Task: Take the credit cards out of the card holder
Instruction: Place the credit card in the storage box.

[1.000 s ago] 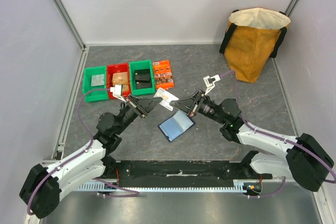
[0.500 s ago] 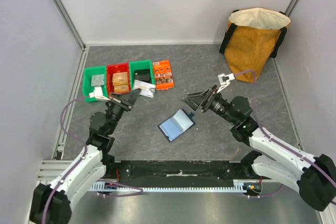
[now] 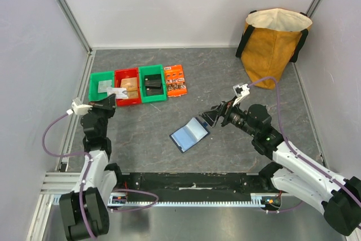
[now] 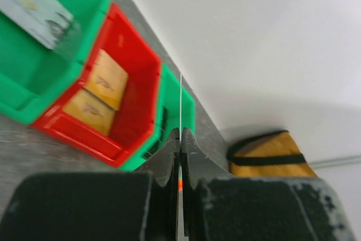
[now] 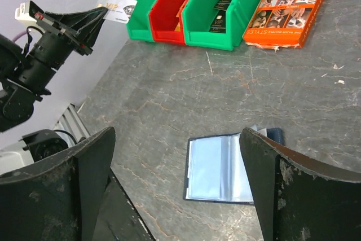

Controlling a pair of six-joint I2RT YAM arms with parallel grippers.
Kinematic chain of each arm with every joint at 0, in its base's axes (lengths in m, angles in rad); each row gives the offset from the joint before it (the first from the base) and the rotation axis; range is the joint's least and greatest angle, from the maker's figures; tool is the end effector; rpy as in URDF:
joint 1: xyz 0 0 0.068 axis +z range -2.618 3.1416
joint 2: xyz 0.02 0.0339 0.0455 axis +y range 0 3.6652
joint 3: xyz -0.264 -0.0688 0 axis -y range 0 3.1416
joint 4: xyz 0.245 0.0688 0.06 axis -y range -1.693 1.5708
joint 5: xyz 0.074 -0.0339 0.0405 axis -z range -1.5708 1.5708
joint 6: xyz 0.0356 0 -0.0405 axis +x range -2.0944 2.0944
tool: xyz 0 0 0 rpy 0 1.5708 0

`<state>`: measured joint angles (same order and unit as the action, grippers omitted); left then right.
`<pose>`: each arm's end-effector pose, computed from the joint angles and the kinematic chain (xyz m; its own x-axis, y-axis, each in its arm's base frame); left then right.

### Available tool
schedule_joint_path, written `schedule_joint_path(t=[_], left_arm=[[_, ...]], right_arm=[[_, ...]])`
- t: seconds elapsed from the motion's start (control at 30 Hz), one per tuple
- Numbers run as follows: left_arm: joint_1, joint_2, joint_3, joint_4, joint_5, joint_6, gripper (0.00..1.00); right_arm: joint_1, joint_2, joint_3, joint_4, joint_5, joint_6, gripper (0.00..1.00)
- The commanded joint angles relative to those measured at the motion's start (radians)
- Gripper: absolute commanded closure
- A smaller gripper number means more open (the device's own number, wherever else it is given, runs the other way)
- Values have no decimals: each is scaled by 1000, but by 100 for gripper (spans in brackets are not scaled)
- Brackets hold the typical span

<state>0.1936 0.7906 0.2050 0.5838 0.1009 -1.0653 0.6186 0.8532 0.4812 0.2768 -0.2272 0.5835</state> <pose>0.1784 0.0313 0.2155 0.0801 -0.8713 -0.4841 -0.0464 0.4819 -0.8750 0.1621 0.1252 0.2689 -0.4766 0.3197 -0.8190 -0.5813 0.5843 0.5663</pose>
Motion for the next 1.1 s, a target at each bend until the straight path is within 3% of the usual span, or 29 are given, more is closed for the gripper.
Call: schedule_joint_path(t=[0.0,0.3,0.63,0.83,1.07], left_arm=[[93,90,68,25,-33,99,98],[233,447,253,189,11,208,98],[237,858,508,215,101,264,98],[236,967,571,191,137,283,98],[214,1058,631,142,207,307,86]], right_arm=[[-2,-20,19,-10,-33,-91,2],[-3,-14,5,21,-152,-116,2],[-6,-25,49,-56,-216,-228,2],[-8,3,71,-60,-225,-226,2],[-10,26,88,-64,-227,-221,2]])
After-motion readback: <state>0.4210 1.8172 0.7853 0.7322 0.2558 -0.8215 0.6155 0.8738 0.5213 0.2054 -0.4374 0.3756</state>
